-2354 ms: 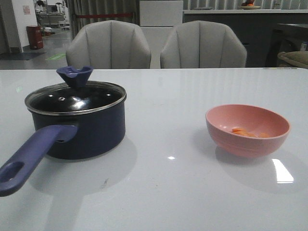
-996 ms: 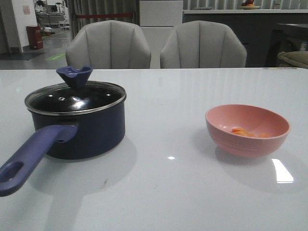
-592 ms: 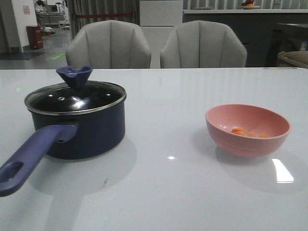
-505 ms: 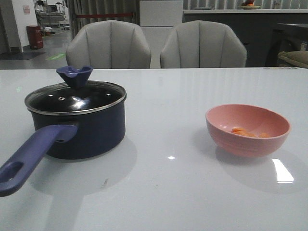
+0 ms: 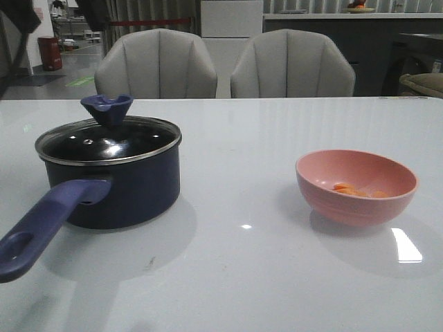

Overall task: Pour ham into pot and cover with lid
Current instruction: 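Lower the left gripper onto the purple knob of the glass lid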

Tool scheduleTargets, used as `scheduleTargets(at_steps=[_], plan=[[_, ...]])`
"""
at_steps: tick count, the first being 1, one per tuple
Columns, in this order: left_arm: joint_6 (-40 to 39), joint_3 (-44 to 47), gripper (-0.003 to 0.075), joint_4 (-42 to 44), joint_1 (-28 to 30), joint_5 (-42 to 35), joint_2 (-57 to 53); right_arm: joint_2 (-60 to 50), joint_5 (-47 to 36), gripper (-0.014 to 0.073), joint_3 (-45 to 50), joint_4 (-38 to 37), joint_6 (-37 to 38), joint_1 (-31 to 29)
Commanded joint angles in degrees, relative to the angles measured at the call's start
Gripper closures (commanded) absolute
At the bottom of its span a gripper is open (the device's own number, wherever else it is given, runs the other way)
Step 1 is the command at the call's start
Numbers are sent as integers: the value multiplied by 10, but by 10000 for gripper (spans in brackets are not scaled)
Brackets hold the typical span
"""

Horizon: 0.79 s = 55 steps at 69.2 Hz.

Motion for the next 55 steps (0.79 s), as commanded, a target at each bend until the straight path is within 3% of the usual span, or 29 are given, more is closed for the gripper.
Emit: scheduleTargets(at_steps=[1,10,55], plan=[[-33,-40,101,28,-18,-13,8,-11,-50,433,-3,-7,0,0],[-69,-61,101,53,-27,-5,43,-11,-50,433,-3,-7,0,0],[-100,-117,101,49,-27,26,143,-11,-50,433,-3,-7,0,0]])
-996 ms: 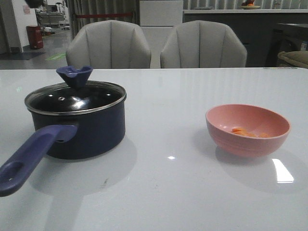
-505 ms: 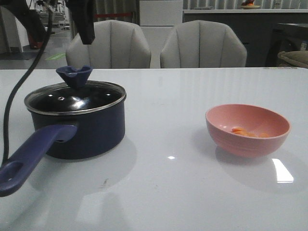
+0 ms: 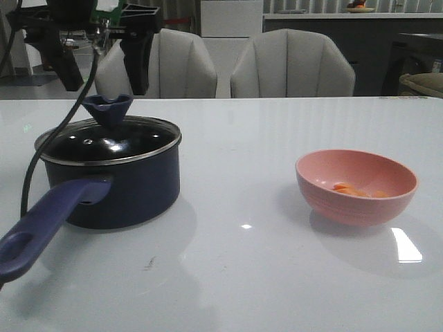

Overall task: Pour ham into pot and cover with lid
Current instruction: 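Lower the left gripper onto the purple knob of the glass lid, then close the left gripper on the purple lid knob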

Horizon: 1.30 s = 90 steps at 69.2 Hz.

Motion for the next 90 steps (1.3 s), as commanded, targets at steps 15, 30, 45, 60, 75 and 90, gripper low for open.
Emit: scheduleTargets(at_steps=[15,30,45,60,75,90], plan=[[-23,-24,101,2,-4,-13,4,-11,-50,433,-3,-7,0,0],[-24,-26,137,2,-4,-12,10,-11,-50,433,-3,-7,0,0],[-24,-26,296,4,-4,-1,10,-11,-50,433,-3,-7,0,0],[-24,-27,314,4,-4,3,10,-11,-50,433,-3,-7,0,0],[-24,-27,315,4,-4,5,10,-11,-50,433,-3,-7,0,0],[-24,-27,321,7,-4,5,10,-11,-50,433,-3,-7,0,0]])
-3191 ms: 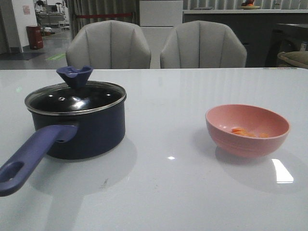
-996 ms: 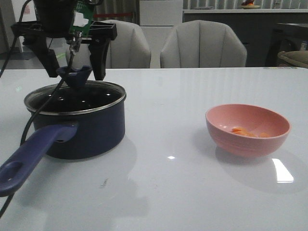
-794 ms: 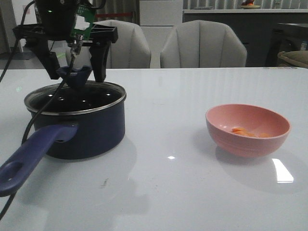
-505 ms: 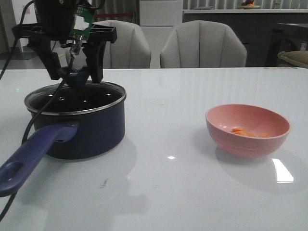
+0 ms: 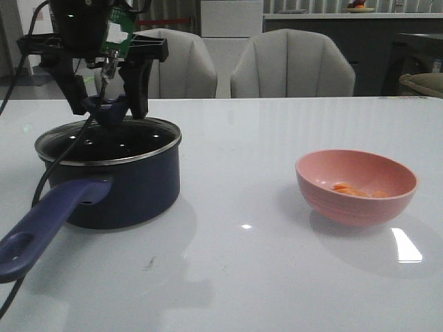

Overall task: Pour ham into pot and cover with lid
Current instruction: 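Close the left gripper on the purple lid knob, then lift the glass lid off the saucepan and set it beside the pot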

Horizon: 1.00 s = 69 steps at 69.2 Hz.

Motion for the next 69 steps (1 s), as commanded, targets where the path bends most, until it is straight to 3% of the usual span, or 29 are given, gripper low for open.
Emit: scheduleTargets(at_steps=[1,21,41,69], plan=[[-6,-19,324,3,-4,1,-30,-11,-50,433,-3,-7,0,0],[-6,-19,477,4,-4,1,-30,-11,-50,433,-3,-7,0,0],[-4,-30,479,16,-4,-4,-54,-11,-50,433,-3,-7,0,0],[42,-77,479,14,12,53,-64,-11,-50,433,-3,-7,0,0]])
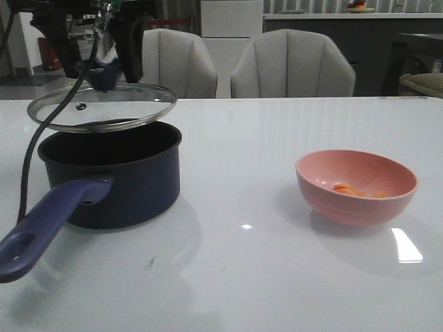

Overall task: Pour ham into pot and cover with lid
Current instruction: 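Lift the glass lid off the saucepan and set it beside the pot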

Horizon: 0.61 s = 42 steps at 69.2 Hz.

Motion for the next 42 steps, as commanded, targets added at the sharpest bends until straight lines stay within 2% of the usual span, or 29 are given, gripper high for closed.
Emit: scheduleTargets(at_steps=[1,13,28,42], plan=[[23,-21,479,2,14,0,-39,-11,-50,433,-3,-7,0,0],[68,-21,479,3,58,28,-43,-11,-50,433,-3,-7,0,0],[125,-19,480,3,122,12,-77,-11,-50,433,-3,-7,0,0],[143,-18,480,-22,197,0,-84,-11,-50,433,-3,-7,0,0]])
